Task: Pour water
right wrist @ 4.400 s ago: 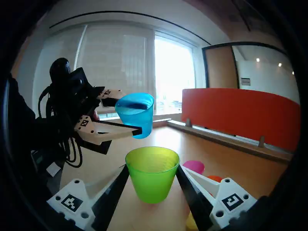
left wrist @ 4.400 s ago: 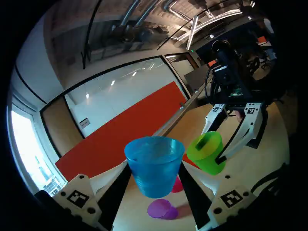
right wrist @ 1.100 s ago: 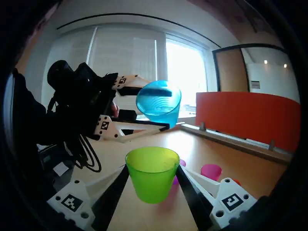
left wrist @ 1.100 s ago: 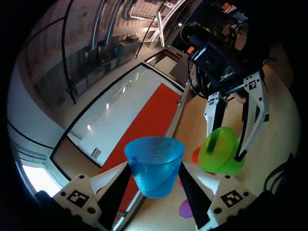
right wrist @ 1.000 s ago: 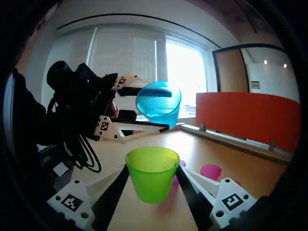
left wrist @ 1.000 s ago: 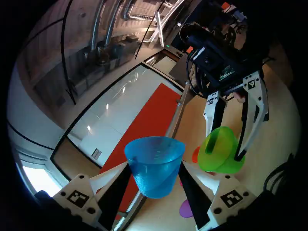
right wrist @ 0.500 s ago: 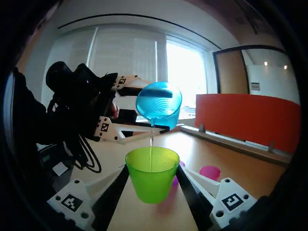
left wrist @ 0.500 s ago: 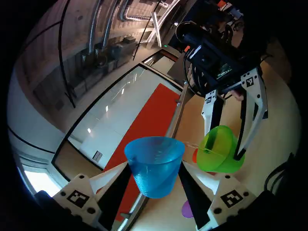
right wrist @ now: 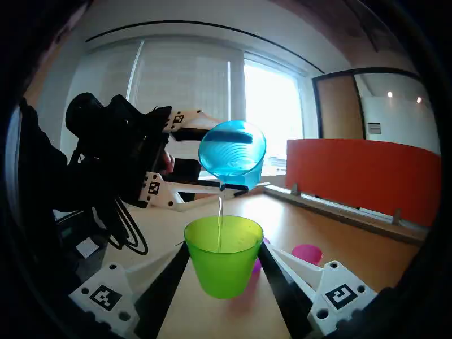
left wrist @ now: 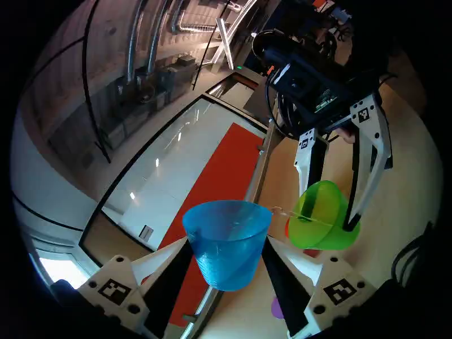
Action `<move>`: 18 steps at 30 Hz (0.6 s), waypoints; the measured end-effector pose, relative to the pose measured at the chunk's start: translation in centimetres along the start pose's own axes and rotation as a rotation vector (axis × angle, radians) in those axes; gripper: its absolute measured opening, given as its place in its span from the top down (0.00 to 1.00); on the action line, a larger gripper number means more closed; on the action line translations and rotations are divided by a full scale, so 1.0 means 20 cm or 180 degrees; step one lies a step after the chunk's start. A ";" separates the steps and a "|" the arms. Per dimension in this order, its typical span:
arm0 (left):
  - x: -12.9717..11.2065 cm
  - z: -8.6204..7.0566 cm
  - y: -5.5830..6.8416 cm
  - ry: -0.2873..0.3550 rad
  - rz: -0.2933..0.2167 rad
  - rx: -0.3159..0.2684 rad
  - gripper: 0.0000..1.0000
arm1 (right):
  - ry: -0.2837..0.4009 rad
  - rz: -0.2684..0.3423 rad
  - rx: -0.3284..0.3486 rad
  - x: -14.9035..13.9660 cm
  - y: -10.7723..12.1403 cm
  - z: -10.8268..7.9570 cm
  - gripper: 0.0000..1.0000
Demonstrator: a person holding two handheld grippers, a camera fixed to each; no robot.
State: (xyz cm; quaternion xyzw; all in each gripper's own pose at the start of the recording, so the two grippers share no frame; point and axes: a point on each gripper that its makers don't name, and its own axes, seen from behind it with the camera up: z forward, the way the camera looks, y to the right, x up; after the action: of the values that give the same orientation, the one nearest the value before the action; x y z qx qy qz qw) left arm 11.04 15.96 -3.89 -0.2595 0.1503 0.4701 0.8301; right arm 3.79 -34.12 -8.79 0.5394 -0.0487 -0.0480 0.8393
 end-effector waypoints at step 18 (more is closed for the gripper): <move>0.03 0.01 -0.01 0.0036 0.0121 0.0015 0.20 | 0.0015 0.0006 -0.0010 0.00 0.01 0.00 0.11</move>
State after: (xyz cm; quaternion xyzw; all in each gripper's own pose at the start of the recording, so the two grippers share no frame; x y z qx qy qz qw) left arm 11.51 16.36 -3.89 -0.2573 0.1609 0.4840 0.8207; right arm 3.78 -34.01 -8.72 0.5382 -0.0472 -0.0459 0.8403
